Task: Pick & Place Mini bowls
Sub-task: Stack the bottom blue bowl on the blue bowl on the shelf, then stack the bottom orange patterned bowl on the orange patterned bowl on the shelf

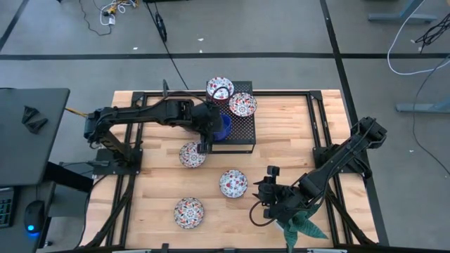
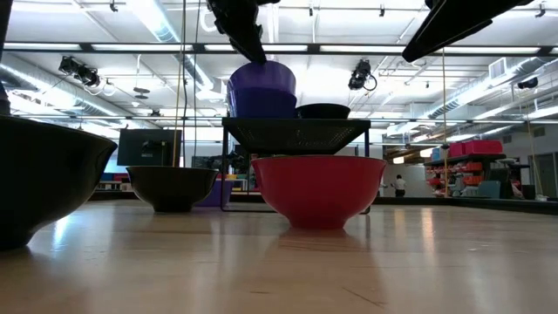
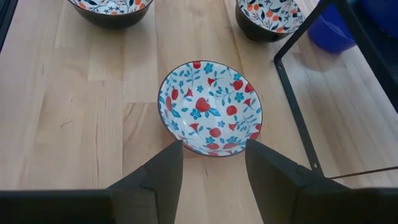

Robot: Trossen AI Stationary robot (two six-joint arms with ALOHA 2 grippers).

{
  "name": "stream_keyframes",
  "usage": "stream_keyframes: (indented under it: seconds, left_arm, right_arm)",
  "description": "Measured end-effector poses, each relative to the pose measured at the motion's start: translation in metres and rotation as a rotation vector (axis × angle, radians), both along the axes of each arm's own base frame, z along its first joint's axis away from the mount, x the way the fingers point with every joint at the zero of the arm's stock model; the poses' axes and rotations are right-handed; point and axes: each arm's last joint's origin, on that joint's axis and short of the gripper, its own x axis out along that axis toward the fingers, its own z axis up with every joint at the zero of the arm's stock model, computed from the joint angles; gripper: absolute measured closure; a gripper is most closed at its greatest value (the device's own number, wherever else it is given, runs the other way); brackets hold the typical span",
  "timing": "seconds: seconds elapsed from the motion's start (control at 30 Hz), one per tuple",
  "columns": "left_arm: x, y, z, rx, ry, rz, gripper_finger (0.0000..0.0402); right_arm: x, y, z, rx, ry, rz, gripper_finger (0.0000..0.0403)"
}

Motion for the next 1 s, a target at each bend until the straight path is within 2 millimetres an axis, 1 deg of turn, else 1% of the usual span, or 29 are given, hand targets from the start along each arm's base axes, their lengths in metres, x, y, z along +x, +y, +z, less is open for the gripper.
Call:
stream_keyframes:
  seconds: [0.1, 0.17, 0.23, 0.33, 0.4, 0.43, 0.53, 0.63, 0.7, 0.83, 0.9, 1.0]
  left_arm:
    - [0.002, 0.0, 0.004, -0.002, -0.027, -0.005, 0.0251]
    - [0.002, -0.001, 0.004, -0.016, -0.036, -0.023, 0.027]
    - [0.003, -0.001, 0.001, -0.018, -0.035, -0.033, 0.0299]
    - [0.005, -0.001, -0.009, -0.019, -0.006, -0.035, 0.0351]
    - [0.005, -0.001, -0.009, -0.007, -0.009, -0.049, 0.0383]
    - [0.006, -0.001, -0.007, -0.002, -0.019, -0.054, 0.0392]
    - [0.007, -0.001, -0.005, 0.002, -0.04, -0.057, 0.0388]
    - [0.005, -0.002, 0.003, 0.005, -0.061, -0.058, 0.0364]
    - [0.001, -0.002, 0.009, -0.005, -0.04, -0.049, 0.0348]
    - [-0.015, -0.007, 0.023, -0.064, 0.052, 0.012, 0.0328]
    - [-0.028, -0.015, 0.024, -0.084, 0.136, 0.019, 0.0327]
    - [-0.047, -0.03, 0.02, -0.097, 0.198, -0.001, 0.0333]
  right_arm:
    - [0.0, 0.0, 0.0, 0.0, 0.0, -0.001, 0.0227]
    - [0.0, 0.0, 0.0, -0.003, -0.002, -0.003, 0.0227]
    - [0.0, -0.001, 0.0, -0.012, -0.009, -0.01, 0.0227]
    - [0.0, -0.001, 0.0, -0.015, -0.009, -0.008, 0.0227]
    - [0.001, -0.001, 0.0, -0.019, -0.01, -0.004, 0.0227]
    - [0.001, -0.001, 0.0, -0.019, -0.01, -0.003, 0.0227]
    - [0.002, -0.002, 0.001, -0.02, -0.012, -0.003, 0.0227]
    - [0.002, -0.002, 0.001, -0.019, -0.012, -0.003, 0.0227]
    - [0.002, -0.001, 0.001, -0.018, -0.017, -0.004, 0.0227]
    - [0.003, -0.002, 0.002, -0.046, -0.051, -0.032, 0.0227]
    - [0.004, -0.002, 0.003, -0.051, -0.065, -0.036, 0.0227]
    - [0.005, -0.002, 0.004, -0.046, -0.085, -0.038, 0.0227]
